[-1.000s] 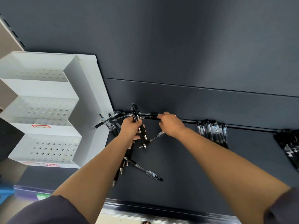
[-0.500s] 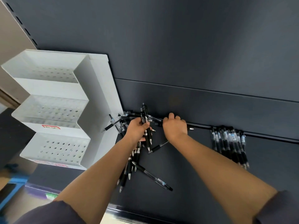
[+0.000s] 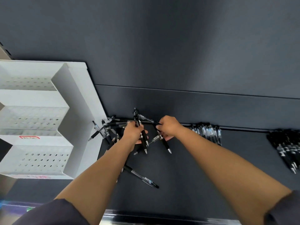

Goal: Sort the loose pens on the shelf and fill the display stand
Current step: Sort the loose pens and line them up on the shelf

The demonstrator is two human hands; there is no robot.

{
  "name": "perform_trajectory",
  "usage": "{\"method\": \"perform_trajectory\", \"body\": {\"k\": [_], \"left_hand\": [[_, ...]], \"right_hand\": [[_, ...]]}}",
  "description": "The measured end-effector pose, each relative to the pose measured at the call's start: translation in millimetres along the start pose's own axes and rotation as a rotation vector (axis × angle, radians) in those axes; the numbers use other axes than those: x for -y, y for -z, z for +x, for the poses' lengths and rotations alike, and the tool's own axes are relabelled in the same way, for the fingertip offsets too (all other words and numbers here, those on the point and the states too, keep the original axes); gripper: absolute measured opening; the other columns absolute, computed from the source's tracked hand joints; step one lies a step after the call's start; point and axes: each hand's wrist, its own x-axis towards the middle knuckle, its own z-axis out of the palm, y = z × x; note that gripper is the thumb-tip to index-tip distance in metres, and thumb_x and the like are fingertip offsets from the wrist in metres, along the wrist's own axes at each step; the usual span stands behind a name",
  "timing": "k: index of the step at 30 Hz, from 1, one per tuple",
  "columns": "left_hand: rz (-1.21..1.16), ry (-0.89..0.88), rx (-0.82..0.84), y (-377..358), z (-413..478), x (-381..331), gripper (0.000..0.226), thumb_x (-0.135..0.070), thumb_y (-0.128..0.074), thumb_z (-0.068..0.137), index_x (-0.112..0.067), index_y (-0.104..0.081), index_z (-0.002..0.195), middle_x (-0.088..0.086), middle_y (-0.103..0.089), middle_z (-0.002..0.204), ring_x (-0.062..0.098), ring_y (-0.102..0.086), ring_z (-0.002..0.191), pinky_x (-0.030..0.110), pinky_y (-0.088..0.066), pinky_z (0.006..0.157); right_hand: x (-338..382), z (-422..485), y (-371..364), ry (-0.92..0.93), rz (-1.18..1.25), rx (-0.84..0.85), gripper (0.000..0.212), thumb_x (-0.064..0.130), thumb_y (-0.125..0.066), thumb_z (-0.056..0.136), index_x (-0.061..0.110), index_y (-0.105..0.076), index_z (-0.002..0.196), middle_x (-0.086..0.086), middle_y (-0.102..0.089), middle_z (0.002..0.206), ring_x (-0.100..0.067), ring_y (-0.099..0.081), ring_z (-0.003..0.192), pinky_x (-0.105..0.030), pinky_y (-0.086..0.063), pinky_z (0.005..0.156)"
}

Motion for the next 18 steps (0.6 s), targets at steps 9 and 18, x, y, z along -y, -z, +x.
{"method": "perform_trajectory", "body": {"k": [9, 18], "left_hand": [[0.113, 0.014, 0.078, -35, -12, 12, 0.013, -0.014, -0.043, 0.098, -0.017, -0.046, 0.086, 0.008, -0.062, 0.078, 0.023, -0.059, 0.064, 0.033, -0.049, 0.064], [0.248, -0.034, 0.145, -45, -13, 22, 0.008, -0.018, -0.041, 0.099, -0.013, -0.046, 0.099, 0.005, -0.056, 0.069, 0.019, -0.051, 0.052, 0.026, -0.039, 0.05]], "right_hand": [[-43, -37, -1, -0.249, 0.165, -0.027, 0.022, 0.024, -0.055, 0.094, 0.007, -0.069, 0.094, -0.01, -0.062, 0.098, -0.022, -0.057, 0.08, -0.028, -0.045, 0.066], [-64, -63, -2, -0.253, 0.026, -0.005, 0.04, 0.024, -0.053, 0.096, 0.012, -0.037, 0.061, -0.004, -0.039, 0.066, -0.015, -0.032, 0.054, -0.021, -0.025, 0.045]]}}
